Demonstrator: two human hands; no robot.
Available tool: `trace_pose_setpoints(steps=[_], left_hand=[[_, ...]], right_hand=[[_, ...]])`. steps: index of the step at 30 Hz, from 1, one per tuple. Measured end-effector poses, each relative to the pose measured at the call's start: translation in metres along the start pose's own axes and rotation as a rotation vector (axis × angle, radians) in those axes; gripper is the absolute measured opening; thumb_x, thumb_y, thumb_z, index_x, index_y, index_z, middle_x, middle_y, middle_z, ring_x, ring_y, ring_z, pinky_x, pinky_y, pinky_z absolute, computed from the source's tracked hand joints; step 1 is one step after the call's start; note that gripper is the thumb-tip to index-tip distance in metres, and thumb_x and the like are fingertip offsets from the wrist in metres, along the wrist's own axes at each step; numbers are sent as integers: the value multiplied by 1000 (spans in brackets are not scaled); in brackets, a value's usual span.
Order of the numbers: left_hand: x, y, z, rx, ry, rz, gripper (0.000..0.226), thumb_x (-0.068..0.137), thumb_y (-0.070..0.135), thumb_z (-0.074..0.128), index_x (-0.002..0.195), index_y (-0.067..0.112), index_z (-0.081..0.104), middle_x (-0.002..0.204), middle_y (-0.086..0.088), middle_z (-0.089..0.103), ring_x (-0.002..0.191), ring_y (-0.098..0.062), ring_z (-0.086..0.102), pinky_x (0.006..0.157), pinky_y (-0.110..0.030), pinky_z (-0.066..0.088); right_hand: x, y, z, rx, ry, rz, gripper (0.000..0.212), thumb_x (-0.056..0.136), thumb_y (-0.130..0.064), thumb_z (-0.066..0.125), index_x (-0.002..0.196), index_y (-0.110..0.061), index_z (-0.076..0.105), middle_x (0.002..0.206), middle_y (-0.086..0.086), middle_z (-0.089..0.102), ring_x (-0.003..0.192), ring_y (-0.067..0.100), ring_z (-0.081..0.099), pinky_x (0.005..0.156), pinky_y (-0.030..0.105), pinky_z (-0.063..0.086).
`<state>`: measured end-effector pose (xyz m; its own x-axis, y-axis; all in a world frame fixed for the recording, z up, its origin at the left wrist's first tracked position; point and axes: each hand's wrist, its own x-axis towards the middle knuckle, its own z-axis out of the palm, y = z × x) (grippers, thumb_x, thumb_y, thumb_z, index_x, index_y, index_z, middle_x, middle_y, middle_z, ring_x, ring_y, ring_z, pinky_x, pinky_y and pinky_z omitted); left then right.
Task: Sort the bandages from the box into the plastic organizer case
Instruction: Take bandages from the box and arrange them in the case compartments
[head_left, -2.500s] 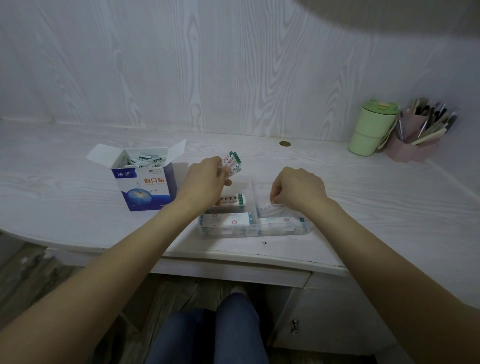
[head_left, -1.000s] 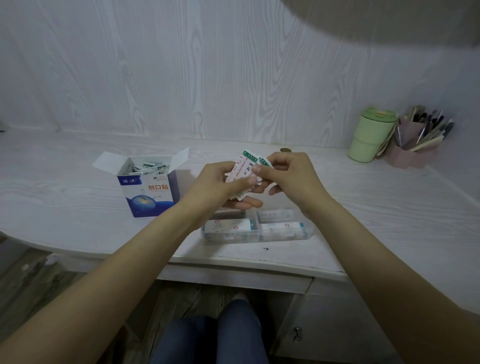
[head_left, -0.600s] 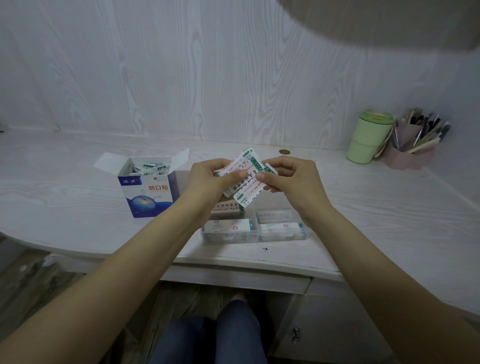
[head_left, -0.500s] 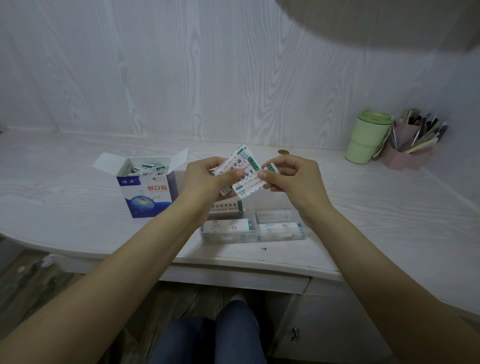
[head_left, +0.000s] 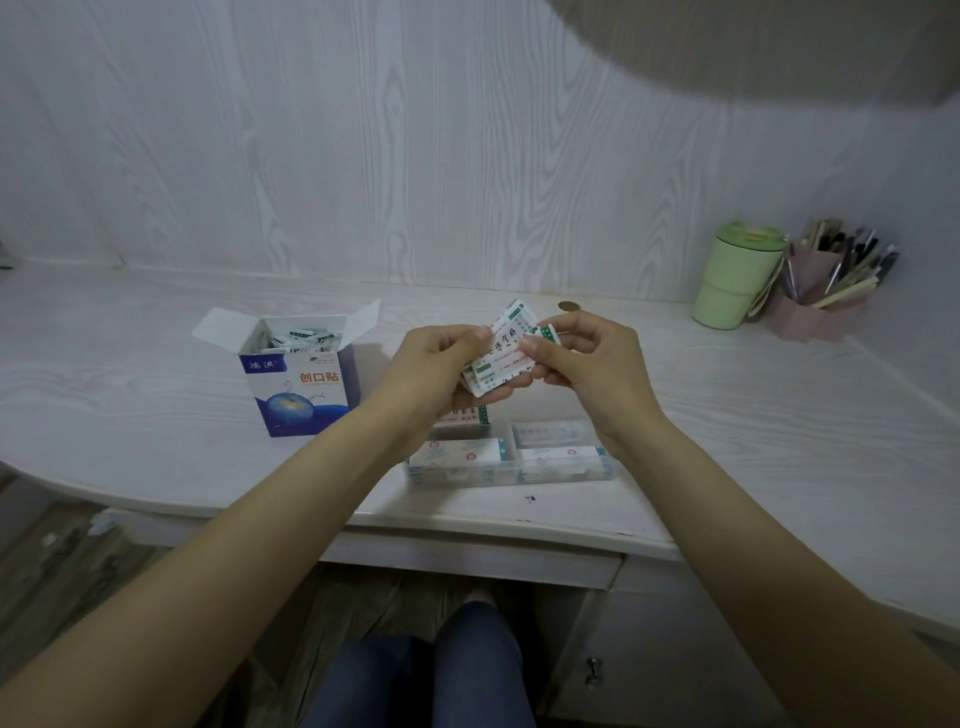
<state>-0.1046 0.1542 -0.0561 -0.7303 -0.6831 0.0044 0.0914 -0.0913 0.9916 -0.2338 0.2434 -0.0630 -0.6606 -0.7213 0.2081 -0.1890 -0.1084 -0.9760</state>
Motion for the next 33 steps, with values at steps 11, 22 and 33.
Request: trace_pose_setpoints(steps=[11, 22, 33], left_hand=[[7, -6, 1, 236, 124, 110, 9, 84, 14, 70, 82, 23, 70, 81, -2, 72, 76, -17, 69, 71, -31, 59], [17, -6, 11, 772, -198, 206, 12, 94, 12, 55, 98, 10, 66, 85, -5, 72, 79, -13, 67, 80, -33, 51], [44, -16, 22, 1116, -168, 180, 12, 89, 16, 63, 101, 14, 63, 95, -1, 66, 79, -13, 60, 71, -21, 48]], right_hand=[[-4, 5, -5, -59, -22, 14, 11, 83, -12, 71, 90, -3, 68, 82, 10, 69, 55, 5, 61, 62, 17, 54], [-1, 3, -27, -367, -130, -162, 30, 85, -9, 68, 111, -22, 61, 89, 6, 66, 61, 14, 68, 60, 19, 53], [21, 13, -52, -662, -93, 34, 8, 78, -18, 76, 86, -21, 75, 68, 1, 67, 44, -1, 48, 55, 23, 35]])
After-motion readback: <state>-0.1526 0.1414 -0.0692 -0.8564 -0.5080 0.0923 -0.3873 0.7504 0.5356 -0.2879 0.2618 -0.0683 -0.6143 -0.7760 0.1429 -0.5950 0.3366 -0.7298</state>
